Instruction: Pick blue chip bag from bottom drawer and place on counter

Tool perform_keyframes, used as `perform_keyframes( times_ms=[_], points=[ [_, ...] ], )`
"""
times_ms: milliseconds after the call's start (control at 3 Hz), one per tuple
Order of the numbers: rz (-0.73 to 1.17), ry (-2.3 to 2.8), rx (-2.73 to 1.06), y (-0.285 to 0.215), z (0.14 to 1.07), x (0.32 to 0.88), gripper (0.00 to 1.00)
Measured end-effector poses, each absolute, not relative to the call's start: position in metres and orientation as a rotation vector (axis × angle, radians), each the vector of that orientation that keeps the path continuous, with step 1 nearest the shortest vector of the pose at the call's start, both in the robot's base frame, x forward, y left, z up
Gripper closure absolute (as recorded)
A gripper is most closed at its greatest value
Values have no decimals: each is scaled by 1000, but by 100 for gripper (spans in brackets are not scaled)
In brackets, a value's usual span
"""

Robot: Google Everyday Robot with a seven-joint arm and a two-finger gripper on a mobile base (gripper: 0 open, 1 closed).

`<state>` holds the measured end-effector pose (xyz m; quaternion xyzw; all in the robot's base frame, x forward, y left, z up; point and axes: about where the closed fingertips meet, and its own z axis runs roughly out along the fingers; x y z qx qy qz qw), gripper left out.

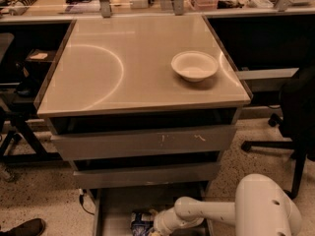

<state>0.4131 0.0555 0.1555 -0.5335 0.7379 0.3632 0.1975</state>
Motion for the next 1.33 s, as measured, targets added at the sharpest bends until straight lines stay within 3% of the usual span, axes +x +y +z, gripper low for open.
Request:
perform_keyframes(
  times_ms=[333,667,1333],
  points=[
    [1039,2073,-1468,62,131,412,0],
    [1039,2076,-1463,62,129,413,19],
    [1039,2076,-1463,62,129,413,65]
  ],
)
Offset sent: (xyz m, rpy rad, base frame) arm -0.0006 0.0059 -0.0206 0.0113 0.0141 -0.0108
